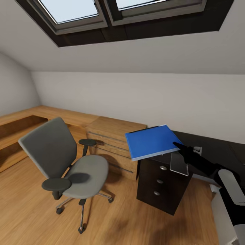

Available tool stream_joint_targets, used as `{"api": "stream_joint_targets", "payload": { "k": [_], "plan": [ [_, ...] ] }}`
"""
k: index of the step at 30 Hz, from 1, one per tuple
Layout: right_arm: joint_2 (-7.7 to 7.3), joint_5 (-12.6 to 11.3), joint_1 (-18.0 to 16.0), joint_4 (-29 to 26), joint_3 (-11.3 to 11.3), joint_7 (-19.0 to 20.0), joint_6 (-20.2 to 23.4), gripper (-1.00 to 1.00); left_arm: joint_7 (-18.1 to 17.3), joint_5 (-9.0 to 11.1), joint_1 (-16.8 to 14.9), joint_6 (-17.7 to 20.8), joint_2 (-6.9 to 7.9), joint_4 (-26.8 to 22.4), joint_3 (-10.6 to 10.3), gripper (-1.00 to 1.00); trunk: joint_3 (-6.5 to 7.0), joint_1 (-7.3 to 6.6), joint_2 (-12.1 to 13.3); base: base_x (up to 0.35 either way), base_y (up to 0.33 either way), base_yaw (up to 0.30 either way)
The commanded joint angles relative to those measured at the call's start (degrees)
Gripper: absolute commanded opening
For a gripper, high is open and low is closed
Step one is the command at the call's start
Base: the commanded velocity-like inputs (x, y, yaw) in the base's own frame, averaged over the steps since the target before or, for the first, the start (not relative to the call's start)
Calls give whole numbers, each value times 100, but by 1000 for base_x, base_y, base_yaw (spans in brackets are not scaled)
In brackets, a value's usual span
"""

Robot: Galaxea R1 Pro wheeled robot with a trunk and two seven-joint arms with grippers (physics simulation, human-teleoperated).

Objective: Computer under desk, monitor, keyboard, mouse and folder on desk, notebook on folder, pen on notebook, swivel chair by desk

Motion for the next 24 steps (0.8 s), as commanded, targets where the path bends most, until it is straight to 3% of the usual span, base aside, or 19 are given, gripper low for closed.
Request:
{"api": "stream_joint_targets", "payload": {
  "k": [1,8,15,20,22,23,24],
  "plan": [
    [6,16,-6,21,-8,24,27,-100,30,52,-1,-20,4,-3,-50,100,13,-23,38,0,0,-202],
    [12,21,-6,49,-8,24,11,-100,30,47,-1,-28,1,-3,-50,100,138,-177,319,0,0,-253],
    [26,47,-7,214,5,24,-510,-100,30,52,-1,-399,-4,14,-37,100,264,-330,600,0,0,-276],
    [45,35,-6,399,17,29,-634,-100,30,48,-1,-479,-5,73,-48,100,264,-330,600,0,0,-114],
    [147,43,-6,429,44,-8,-917,-100,30,45,-1,-487,-5,77,-43,100,264,-330,600,0,0,-8],
    [517,47,-6,436,23,-33,-1809,-100,30,44,-1,-492,-5,79,-42,100,264,-330,600,0,0,-2],
    [649,47,-6,437,18,-81,-2228,-100,30,44,-1,-492,-5,78,-42,100,264,-330,600,0,0,-1]
  ]
}}
